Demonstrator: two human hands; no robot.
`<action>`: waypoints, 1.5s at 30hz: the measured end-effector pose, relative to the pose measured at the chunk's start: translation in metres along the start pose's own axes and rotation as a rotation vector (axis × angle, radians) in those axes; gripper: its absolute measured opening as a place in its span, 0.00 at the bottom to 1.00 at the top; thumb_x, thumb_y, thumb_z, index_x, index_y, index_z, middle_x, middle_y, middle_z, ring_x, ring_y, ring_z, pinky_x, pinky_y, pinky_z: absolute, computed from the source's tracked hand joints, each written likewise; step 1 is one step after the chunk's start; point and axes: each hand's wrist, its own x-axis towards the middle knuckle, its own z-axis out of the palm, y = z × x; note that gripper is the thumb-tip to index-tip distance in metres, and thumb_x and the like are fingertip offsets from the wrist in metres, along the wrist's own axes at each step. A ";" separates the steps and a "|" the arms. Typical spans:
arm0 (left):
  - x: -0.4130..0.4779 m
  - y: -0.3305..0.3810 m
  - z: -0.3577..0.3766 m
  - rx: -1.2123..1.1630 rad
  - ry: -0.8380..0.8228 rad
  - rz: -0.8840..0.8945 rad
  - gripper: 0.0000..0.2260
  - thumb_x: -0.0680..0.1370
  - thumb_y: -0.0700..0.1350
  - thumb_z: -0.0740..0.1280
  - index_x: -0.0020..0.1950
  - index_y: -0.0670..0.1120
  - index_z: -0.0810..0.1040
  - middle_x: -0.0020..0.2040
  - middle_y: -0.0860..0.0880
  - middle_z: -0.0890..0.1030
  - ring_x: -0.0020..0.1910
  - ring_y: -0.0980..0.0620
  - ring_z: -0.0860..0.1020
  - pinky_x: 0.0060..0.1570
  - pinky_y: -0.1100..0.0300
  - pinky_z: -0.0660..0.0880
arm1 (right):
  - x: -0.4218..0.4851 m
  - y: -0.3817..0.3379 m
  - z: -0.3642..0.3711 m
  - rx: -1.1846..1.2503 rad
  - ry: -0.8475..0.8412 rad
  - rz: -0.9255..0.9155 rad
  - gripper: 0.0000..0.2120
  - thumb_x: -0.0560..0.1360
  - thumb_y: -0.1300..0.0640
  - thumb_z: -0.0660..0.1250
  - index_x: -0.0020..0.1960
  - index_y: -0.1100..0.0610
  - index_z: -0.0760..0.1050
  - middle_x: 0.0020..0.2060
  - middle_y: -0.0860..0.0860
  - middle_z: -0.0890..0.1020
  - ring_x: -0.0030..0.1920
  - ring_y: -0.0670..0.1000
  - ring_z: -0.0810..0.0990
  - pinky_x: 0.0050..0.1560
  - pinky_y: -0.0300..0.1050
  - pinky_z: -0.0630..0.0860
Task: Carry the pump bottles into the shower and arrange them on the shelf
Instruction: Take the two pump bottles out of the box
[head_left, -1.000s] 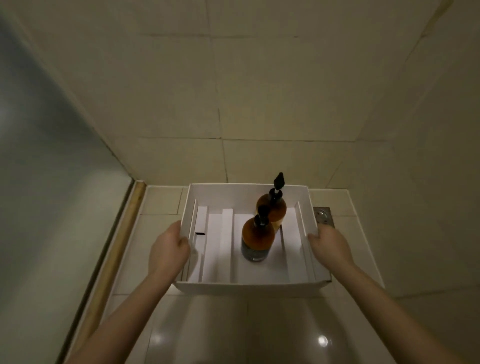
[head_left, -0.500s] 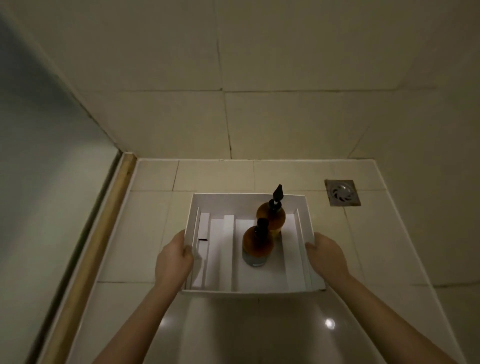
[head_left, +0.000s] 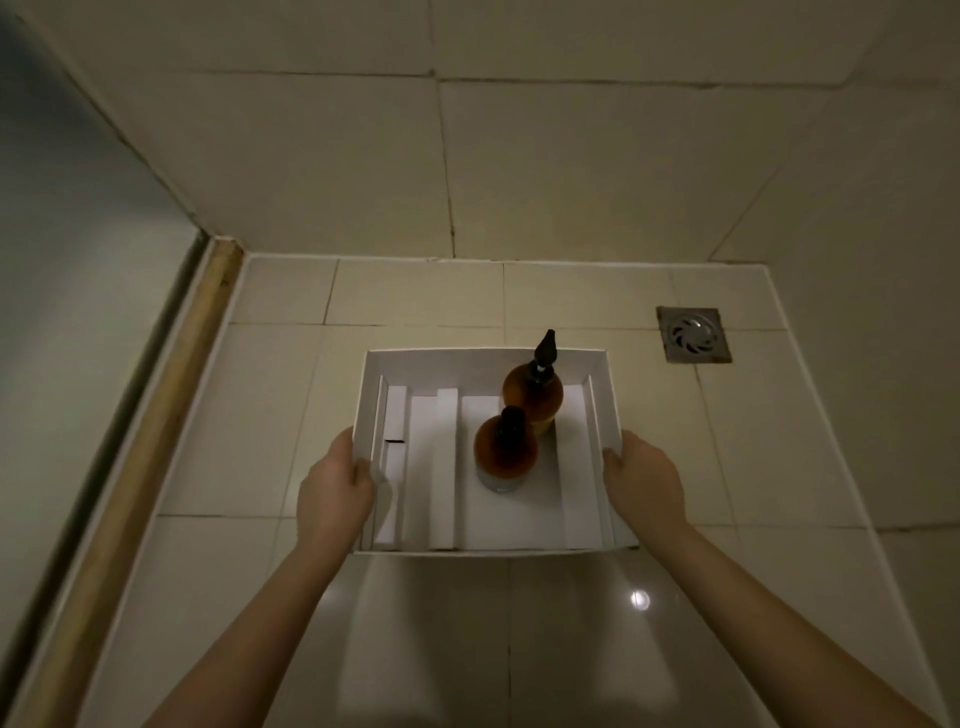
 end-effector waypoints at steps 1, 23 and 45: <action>0.000 0.003 -0.001 0.018 -0.012 -0.013 0.17 0.74 0.36 0.60 0.63 0.41 0.71 0.47 0.36 0.81 0.46 0.34 0.78 0.39 0.53 0.69 | 0.000 0.000 0.000 0.003 -0.004 0.012 0.10 0.79 0.57 0.57 0.51 0.61 0.74 0.45 0.57 0.81 0.41 0.54 0.78 0.41 0.42 0.74; -0.010 0.082 0.080 -0.229 -0.242 0.312 0.21 0.66 0.55 0.73 0.57 0.58 0.72 0.49 0.62 0.76 0.47 0.64 0.75 0.44 0.74 0.69 | 0.054 -0.064 0.040 0.448 -0.076 -0.087 0.31 0.65 0.46 0.75 0.63 0.51 0.68 0.58 0.49 0.79 0.58 0.51 0.78 0.58 0.51 0.77; 0.006 0.055 0.075 -0.061 -0.367 0.320 0.26 0.62 0.61 0.73 0.55 0.54 0.73 0.47 0.58 0.78 0.45 0.60 0.77 0.44 0.69 0.75 | 0.041 -0.036 0.058 0.459 -0.053 -0.243 0.22 0.64 0.52 0.74 0.46 0.34 0.66 0.41 0.37 0.76 0.43 0.34 0.75 0.41 0.28 0.68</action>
